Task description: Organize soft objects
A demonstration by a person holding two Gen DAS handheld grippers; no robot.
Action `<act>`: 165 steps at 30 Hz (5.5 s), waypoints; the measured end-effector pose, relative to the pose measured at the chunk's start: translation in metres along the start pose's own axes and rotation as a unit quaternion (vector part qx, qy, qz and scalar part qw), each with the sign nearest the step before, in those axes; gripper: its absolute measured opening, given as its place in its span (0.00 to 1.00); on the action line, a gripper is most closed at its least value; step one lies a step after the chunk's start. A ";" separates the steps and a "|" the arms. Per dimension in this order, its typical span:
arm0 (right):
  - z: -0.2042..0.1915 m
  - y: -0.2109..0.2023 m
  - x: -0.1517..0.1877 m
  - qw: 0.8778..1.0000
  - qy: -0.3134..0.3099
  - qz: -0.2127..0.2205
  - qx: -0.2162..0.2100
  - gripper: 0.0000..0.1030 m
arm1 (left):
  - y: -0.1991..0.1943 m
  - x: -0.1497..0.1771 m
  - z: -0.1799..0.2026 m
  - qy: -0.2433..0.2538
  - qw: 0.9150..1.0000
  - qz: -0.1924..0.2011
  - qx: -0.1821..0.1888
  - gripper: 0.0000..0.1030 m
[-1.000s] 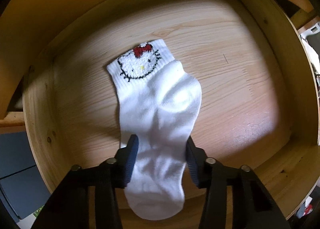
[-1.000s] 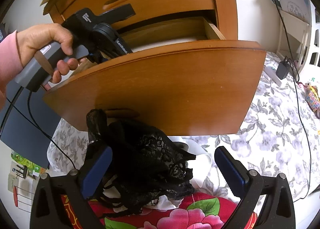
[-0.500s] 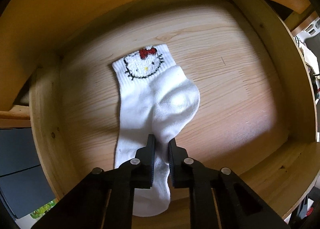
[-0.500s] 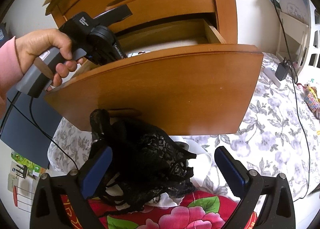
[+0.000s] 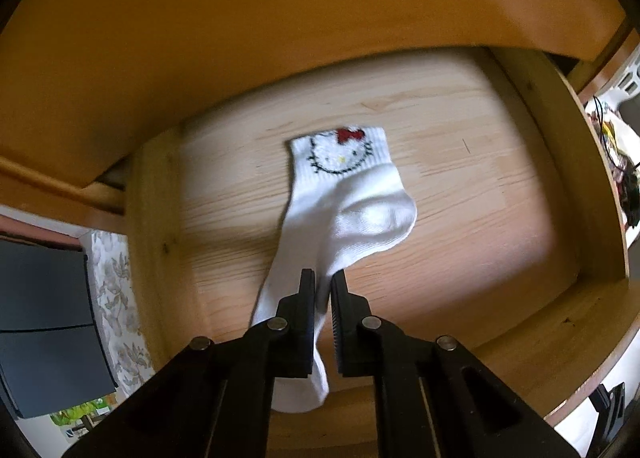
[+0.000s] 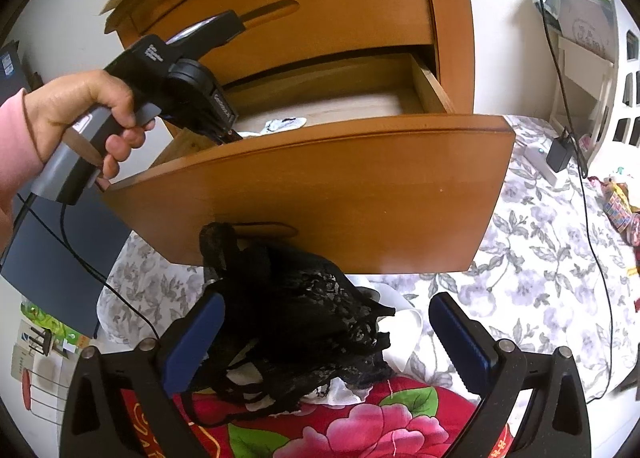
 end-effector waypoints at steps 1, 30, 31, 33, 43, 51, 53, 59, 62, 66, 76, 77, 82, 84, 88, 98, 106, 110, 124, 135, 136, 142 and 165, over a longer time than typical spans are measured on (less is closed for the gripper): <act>-0.001 -0.002 0.000 1.000 -0.001 0.001 0.000 1.00 | -0.005 0.002 -0.002 -0.001 1.000 0.002 0.000 0.07; -0.011 -0.005 0.003 1.000 -0.015 -0.001 -0.005 1.00 | 0.038 -0.004 -0.033 -0.036 0.998 -0.039 0.031 0.45; -0.011 -0.005 0.003 1.000 -0.014 -0.002 -0.006 1.00 | 0.041 -0.004 -0.035 -0.036 0.998 -0.043 0.033 0.46; -0.010 -0.003 0.003 1.000 -0.014 -0.002 -0.007 1.00 | 0.046 -0.004 -0.035 -0.034 0.997 -0.053 0.042 0.49; -0.013 0.002 0.004 1.000 -0.016 -0.008 -0.009 1.00 | 0.058 -0.014 -0.031 -0.004 0.996 -0.066 0.054 0.68; -0.014 0.006 0.005 1.000 -0.018 -0.012 -0.011 1.00 | 0.066 -0.023 -0.025 -0.001 0.995 -0.075 0.066 0.72; -0.014 0.006 0.006 1.000 -0.018 -0.013 -0.011 1.00 | 0.067 -0.028 -0.021 0.004 0.994 -0.077 0.072 0.72; -0.014 0.010 0.007 1.000 -0.018 -0.017 -0.013 1.00 | 0.075 -0.043 -0.009 0.011 0.994 -0.083 0.073 0.72; -0.013 0.011 0.007 1.000 -0.017 -0.018 -0.013 1.00 | 0.080 -0.048 -0.006 0.011 0.994 -0.092 0.058 0.72; -0.012 0.011 0.007 1.000 -0.015 -0.019 -0.015 1.00 | 0.091 -0.055 0.004 0.017 0.994 -0.102 0.048 0.72; -0.011 0.008 0.007 1.000 -0.012 -0.019 -0.019 1.00 | 0.107 -0.051 0.019 0.015 0.994 -0.097 0.055 0.62; -0.011 0.008 0.007 1.000 -0.012 -0.019 -0.019 1.00 | 0.105 -0.045 0.012 0.013 0.994 -0.093 0.054 0.55; -0.011 0.009 0.007 1.000 -0.012 -0.020 -0.019 1.00 | 0.102 -0.047 -0.002 -0.011 0.996 -0.076 0.050 0.29; -0.011 0.010 0.007 1.000 -0.012 -0.021 -0.019 1.00 | 0.103 -0.047 -0.006 -0.018 0.996 -0.071 0.052 0.23; -0.011 0.010 0.007 1.000 -0.010 -0.023 -0.018 1.00 | 0.106 -0.047 -0.011 -0.027 0.997 -0.061 0.050 0.16; -0.011 0.006 0.007 1.000 -0.011 -0.020 -0.015 1.00 | 0.096 -0.033 -0.015 -0.016 0.998 -0.037 0.055 0.12; -0.012 0.001 0.006 1.000 -0.011 -0.015 -0.011 1.00 | 0.074 -0.027 -0.004 -0.017 0.996 0.000 0.083 0.12; -0.009 -0.005 0.003 1.000 -0.007 -0.010 -0.006 1.00 | 0.055 -0.020 0.005 -0.012 0.993 0.033 0.113 0.11; -0.016 -0.042 -0.004 0.999 -0.019 0.024 0.011 1.00 | -0.077 0.001 0.037 0.058 0.972 0.186 0.130 0.11; -0.029 -0.080 -0.009 0.998 -0.035 0.056 0.021 1.00 | -0.196 0.043 0.048 0.073 0.938 0.313 0.129 0.11; -0.029 -0.083 -0.010 0.997 -0.036 0.059 0.022 1.00 | -0.205 0.049 0.047 0.072 0.935 0.325 0.121 0.11; -0.030 -0.105 -0.013 0.996 -0.042 0.075 0.032 1.00 | -0.238 0.084 0.051 0.058 0.920 0.372 0.112 0.11; -0.039 -0.157 -0.009 0.991 -0.058 0.110 0.052 1.00 | -0.254 0.207 0.036 -0.006 0.891 0.434 0.133 0.12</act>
Point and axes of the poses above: each gripper's, at about its wrist camera, not at the fingertips, and y roughly the way its jaws point, z to its right, x to its underside, the point moved 7 cm from there along y, roughly the way its jaws point, and after that the axes turned 14 degrees about x, right-handed, at the moved point
